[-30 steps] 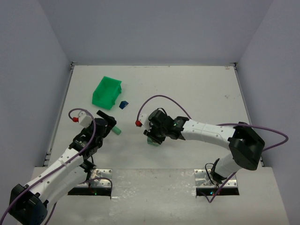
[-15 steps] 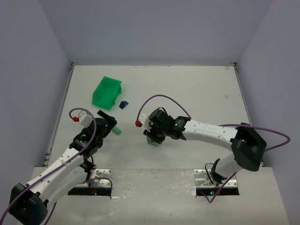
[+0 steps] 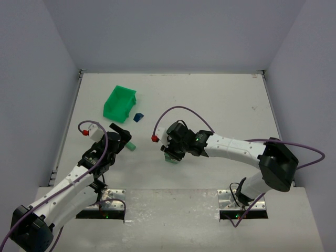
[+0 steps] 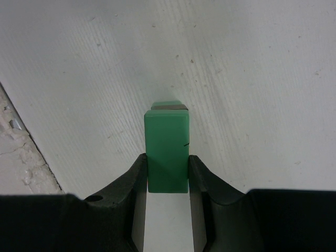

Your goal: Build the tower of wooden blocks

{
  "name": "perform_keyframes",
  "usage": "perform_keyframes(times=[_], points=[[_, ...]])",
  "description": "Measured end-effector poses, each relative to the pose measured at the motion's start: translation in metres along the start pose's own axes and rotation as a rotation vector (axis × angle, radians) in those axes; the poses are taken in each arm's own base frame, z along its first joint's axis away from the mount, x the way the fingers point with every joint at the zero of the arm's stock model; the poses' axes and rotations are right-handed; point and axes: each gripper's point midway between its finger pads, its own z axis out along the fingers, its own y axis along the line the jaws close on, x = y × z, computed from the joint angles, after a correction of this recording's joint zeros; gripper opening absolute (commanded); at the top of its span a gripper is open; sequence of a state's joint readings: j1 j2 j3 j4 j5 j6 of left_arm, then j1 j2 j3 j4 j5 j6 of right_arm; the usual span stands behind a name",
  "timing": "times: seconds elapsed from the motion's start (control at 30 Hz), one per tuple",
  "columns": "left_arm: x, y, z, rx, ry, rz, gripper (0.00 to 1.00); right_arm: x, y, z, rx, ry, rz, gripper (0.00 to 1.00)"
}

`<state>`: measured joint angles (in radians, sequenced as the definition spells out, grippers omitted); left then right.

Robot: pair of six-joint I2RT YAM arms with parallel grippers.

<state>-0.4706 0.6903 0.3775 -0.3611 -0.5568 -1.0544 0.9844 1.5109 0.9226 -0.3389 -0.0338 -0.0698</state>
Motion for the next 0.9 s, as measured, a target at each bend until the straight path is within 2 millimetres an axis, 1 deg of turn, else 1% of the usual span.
perform_keyframes(times=[0.53,0.9], points=[[0.0007,-0.0001,0.0009,-0.002,0.001,0.002,1.0,0.0052,-0.0029,0.0043,0.002,0.019,0.009,0.29],[0.0009,0.0,0.0012,-0.003,0.002,0.002,1.0,0.0072,-0.0063,0.0054,0.007,0.024,0.018,0.32]])
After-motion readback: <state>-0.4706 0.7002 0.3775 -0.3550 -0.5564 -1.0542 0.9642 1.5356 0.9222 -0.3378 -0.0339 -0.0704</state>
